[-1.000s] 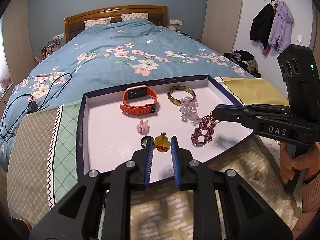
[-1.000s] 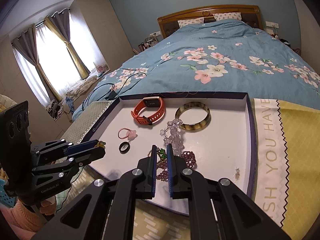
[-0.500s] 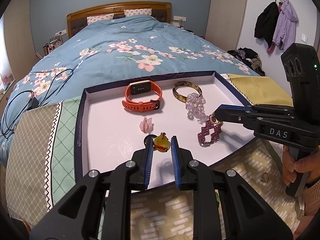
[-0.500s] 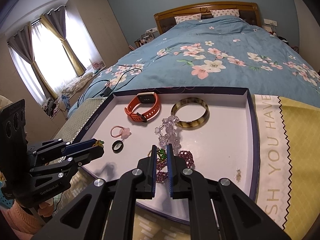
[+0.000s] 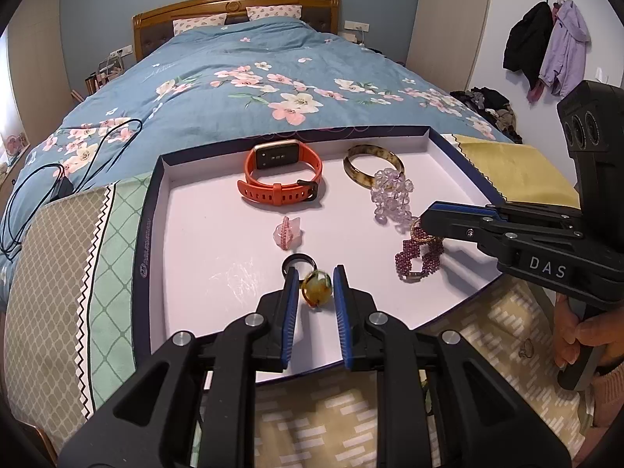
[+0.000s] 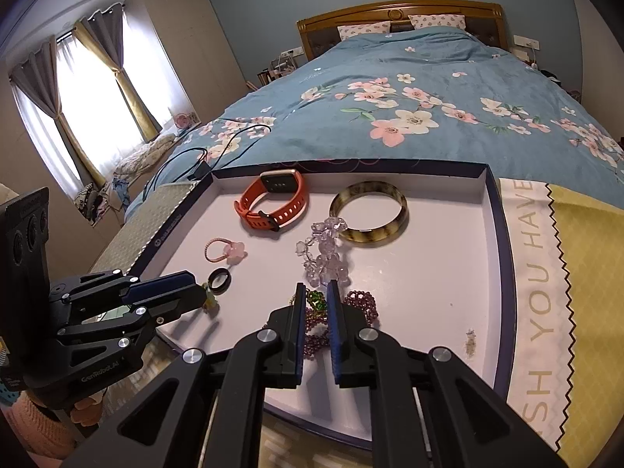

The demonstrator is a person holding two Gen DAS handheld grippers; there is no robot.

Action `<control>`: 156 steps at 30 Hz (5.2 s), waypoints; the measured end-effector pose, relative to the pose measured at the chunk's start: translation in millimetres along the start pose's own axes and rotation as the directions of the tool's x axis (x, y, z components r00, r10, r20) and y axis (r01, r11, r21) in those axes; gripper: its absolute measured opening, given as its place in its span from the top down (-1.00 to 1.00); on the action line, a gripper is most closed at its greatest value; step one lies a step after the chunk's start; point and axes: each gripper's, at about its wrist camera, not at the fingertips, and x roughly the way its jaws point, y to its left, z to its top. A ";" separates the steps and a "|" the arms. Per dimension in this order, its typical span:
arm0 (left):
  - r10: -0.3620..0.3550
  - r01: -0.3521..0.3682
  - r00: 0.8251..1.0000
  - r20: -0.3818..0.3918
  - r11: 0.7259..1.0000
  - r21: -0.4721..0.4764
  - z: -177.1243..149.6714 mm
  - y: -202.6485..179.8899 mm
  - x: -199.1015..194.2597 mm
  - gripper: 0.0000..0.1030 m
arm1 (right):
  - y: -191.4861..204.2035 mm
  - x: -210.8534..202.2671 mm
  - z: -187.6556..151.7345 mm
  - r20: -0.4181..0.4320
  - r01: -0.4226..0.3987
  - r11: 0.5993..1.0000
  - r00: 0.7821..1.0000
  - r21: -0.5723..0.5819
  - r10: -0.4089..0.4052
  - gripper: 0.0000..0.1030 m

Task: Organize jewelry

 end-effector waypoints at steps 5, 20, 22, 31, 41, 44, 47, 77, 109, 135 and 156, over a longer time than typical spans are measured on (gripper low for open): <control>0.001 -0.001 1.000 0.009 1.000 -0.001 0.1 0.4 -0.7 0.64 | -0.1 -1.5 -0.7 0.008 0.020 1.000 1.000 -0.004 -0.020 0.79; -0.039 0.035 0.991 0.127 0.999 0.028 -17.7 -3.4 -63.1 0.25 | -9.5 -48.1 -6.4 0.106 0.041 0.999 0.993 0.017 -0.043 0.28; -0.047 0.044 0.991 0.127 0.999 0.032 -23.5 -4.4 -69.8 0.22 | -11.1 -54.6 -10.7 0.107 0.047 0.999 0.993 0.013 -0.049 0.27; -0.091 0.084 0.991 0.098 0.994 0.076 -53.5 -18.8 -82.3 0.18 | -22.6 -85.6 -38.3 0.102 0.066 0.998 0.993 0.010 -0.067 0.26; -0.135 0.129 0.990 0.044 0.984 0.125 -70.1 -43.1 -73.5 0.15 | -13.4 -88.0 -76.9 0.017 0.065 0.996 0.998 -0.057 -0.064 0.25; -0.144 0.140 0.989 0.026 0.981 0.133 -71.9 -48.0 -68.7 0.15 | -9.6 -88.1 -88.5 -0.007 0.055 0.996 0.998 -0.076 -0.056 0.23; -0.141 0.139 0.990 0.002 0.981 0.132 -72.9 -51.1 -62.4 0.14 | -6.7 -88.2 -95.4 -0.021 0.054 0.995 0.998 -0.088 -0.056 0.22; -0.120 0.127 0.990 -0.077 0.988 0.084 -62.3 -52.0 -30.2 0.69 | 21.0 -73.3 -102.7 -0.086 0.094 0.972 0.990 -0.215 -0.115 0.68; -0.090 0.096 0.994 -0.059 0.991 0.096 -63.2 -53.6 -32.2 0.74 | 17.4 -85.8 -87.2 0.017 0.026 0.992 1.000 -0.121 -0.024 0.68; -0.081 0.074 0.993 0.084 0.994 0.080 -51.4 -43.6 -90.2 0.74 | 13.5 -91.6 -66.7 0.121 -0.013 0.998 0.992 -0.055 0.020 0.68; -0.054 0.045 0.989 0.134 0.997 0.067 -38.2 -37.4 -107.0 0.74 | 13.2 -90.0 -49.7 0.164 -0.016 0.999 0.986 -0.046 0.023 0.68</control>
